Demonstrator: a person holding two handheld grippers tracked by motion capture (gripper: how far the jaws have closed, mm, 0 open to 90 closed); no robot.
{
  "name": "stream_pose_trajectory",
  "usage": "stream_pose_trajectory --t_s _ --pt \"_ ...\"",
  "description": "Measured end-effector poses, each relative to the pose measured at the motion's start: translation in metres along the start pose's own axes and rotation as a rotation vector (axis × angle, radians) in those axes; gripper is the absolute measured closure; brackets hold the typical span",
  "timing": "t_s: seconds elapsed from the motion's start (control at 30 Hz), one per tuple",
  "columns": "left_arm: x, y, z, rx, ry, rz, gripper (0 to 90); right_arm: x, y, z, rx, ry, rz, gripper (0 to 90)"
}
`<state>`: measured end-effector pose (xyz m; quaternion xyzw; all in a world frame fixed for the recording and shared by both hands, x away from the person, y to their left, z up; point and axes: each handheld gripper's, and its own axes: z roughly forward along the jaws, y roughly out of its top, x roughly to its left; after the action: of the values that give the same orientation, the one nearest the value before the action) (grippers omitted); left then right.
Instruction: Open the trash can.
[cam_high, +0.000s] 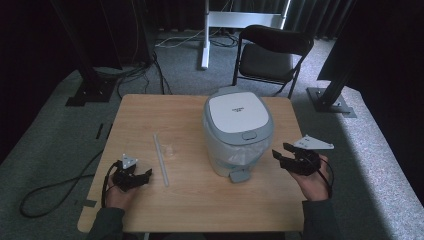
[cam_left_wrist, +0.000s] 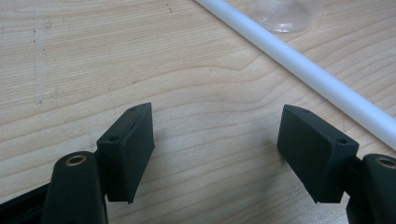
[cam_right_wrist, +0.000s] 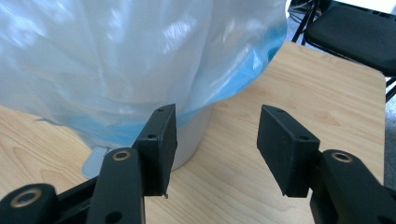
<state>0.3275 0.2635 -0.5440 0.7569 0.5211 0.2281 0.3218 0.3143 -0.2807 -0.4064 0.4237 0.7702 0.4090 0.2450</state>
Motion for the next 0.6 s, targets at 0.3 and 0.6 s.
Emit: stream_pose_trajectory --t_s 0.3,0.6 --pt "0.000 0.000 0.000 0.000 0.000 0.000 27.4 0.010 0.016 -0.020 -0.037 0.019 -0.040 46.9" --pt "0.000 0.000 0.000 -0.001 0.000 0.000 27.4 0.023 0.033 -0.031 -0.070 0.061 -0.088 54.2"
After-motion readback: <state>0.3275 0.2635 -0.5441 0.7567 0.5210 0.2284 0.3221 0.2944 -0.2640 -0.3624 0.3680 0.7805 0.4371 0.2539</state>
